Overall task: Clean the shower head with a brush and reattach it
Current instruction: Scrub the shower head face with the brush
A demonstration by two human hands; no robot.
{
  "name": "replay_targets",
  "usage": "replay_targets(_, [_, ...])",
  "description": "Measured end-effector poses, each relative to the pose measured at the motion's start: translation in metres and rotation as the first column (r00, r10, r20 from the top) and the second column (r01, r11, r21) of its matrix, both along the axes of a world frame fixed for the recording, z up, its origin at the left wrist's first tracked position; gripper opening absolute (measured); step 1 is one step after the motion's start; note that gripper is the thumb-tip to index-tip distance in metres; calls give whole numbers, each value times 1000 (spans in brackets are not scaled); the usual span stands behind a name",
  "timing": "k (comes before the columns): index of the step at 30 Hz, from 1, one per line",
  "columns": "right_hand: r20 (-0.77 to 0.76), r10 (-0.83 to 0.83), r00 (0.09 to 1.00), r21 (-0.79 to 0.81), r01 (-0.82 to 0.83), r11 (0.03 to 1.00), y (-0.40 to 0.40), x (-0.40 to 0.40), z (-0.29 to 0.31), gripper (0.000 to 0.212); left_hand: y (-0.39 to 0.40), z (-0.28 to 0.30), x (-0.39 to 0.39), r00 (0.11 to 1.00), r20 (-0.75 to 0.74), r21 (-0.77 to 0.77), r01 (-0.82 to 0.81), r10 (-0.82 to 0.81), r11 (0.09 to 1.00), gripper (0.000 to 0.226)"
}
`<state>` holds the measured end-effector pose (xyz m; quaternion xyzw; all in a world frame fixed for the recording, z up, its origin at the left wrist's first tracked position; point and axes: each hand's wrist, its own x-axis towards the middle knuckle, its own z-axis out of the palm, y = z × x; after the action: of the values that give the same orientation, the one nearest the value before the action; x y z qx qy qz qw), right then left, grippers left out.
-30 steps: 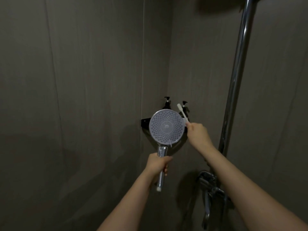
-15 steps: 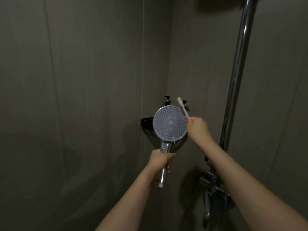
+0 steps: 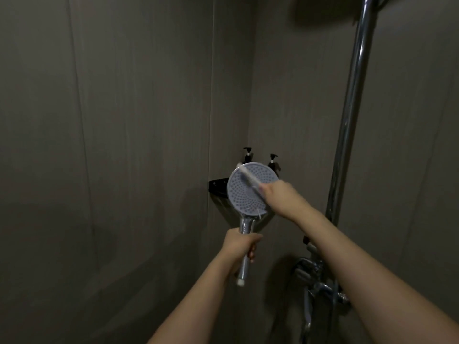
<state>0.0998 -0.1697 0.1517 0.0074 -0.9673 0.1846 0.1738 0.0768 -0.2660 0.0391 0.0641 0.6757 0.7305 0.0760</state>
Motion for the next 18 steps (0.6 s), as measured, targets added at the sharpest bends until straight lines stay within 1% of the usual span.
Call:
replay_targets(2, [-132, -71, 989, -53, 64, 997, 4, -1, 8, 40, -1, 0, 0, 1000, -13, -13, 15, -15, 1000, 26])
replay_targets(3, [-110, -75, 991, -28, 73, 997, 4, -2, 8, 40, 0, 0, 1, 1000, -20, -21, 21, -21, 1000, 27])
replay_targets(5, [96, -35, 995, -14, 36, 999, -6, -5, -1, 38, 3, -2, 2, 999, -26, -35, 27, -28, 999, 28])
replay_targets(6, [171, -17, 985, -8, 19, 1000, -11, -6, -7, 38, 4, -3, 3, 999, -27, -38, 30, -31, 999, 28])
replay_targets(7, [168, 14, 986, -20, -11, 1000, -14, -3, -9, 38, 4, -4, 3, 999, -30, -36, 31, -32, 999, 28])
replay_targets(8, [110, 30, 994, 22, -32, 999, -10, -6, -6, 38, 3, -4, 3, 999, -34, -34, 31, -32, 999, 29])
replay_targets(10, [-65, -41, 997, -24, 40, 999, -4, -6, 6, 38, 2, -3, 1, 999, -37, -28, 24, -25, 999, 30])
replay_targets(11, [-97, -65, 993, -43, 61, 997, 1, -7, 8, 39, 0, -1, 0, 999, -38, -27, 19, -20, 999, 30])
replay_targets(12, [-45, -57, 997, -46, 55, 997, -3, -3, 8, 40, -1, 0, 0, 999, -42, -30, 15, -16, 999, 30])
replay_targets(14, [159, -2, 987, -94, 17, 995, -11, 2, 0, 40, -3, 1, -1, 998, -56, -37, 10, -12, 999, 30])
replay_targets(15, [140, 36, 989, -73, -26, 997, -11, 1, -4, 39, -3, 2, -2, 998, -62, -33, 8, -10, 999, 29])
replay_targets(16, [56, 43, 997, -3, -43, 999, -10, 0, -4, 38, -4, 3, -3, 998, -66, -26, 9, -10, 1000, 30])
replay_targets(18, [-95, -32, 995, 6, 33, 999, -1, -2, -1, 39, -4, 6, -4, 998, -63, -11, 10, -11, 1000, 31])
